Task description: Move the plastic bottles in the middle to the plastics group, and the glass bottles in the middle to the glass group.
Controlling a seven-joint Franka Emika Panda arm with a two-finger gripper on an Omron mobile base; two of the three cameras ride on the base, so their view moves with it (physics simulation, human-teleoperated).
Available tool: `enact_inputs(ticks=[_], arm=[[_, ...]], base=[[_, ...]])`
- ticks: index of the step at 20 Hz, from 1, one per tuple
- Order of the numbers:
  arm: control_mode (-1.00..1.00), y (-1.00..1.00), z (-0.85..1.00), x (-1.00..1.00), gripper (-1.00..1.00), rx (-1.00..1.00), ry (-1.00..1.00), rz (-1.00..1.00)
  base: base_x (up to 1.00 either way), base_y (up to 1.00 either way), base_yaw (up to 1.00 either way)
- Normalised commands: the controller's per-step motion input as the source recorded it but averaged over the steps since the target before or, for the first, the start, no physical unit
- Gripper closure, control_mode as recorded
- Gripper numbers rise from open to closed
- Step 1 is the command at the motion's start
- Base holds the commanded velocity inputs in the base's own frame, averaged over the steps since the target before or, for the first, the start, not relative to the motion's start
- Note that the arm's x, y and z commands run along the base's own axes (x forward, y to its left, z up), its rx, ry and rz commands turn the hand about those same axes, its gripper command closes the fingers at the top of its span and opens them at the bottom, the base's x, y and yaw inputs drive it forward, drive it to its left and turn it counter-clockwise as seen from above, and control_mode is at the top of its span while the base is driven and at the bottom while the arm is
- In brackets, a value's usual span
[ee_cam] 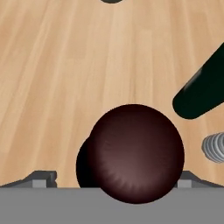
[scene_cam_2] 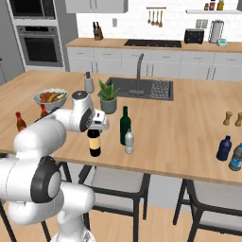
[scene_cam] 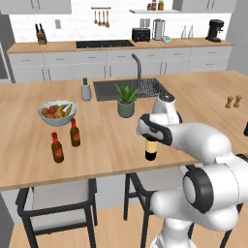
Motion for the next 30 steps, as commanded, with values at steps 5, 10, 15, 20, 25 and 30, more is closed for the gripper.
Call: enact_inputs(ticks=[5, 10, 15, 20, 25, 30], arm=[[-1.00, 0.00, -0.10, 0.16, -1.00, 0.00, 0.00, 0.00], [-1.00, 0.00, -0.01, 0.01, -1.00, 0.00, -0.02, 0.00], [-1.00, 0.00, 0.00, 0.00, -1.00, 0.00, -0.03, 0.00], [-1.00, 0.00, 0.00, 0.00, 1.00, 0.00, 0.00, 0.00], [-1.00, 0.00, 0.00, -0.04, 1.00, 0.01, -0.01, 0.00], [-1.00, 0.42, 0.16, -0.08, 1.00, 0.06, -0.12, 0.05]], base=[[0.00, 0.00, 0.00], [0.00, 0.00, 0.00], [0.00, 0.00, 0.00], [0.00, 0.00, 0.00], [0.00, 0.00, 0.00], [0.00, 0.00, 0.00]])
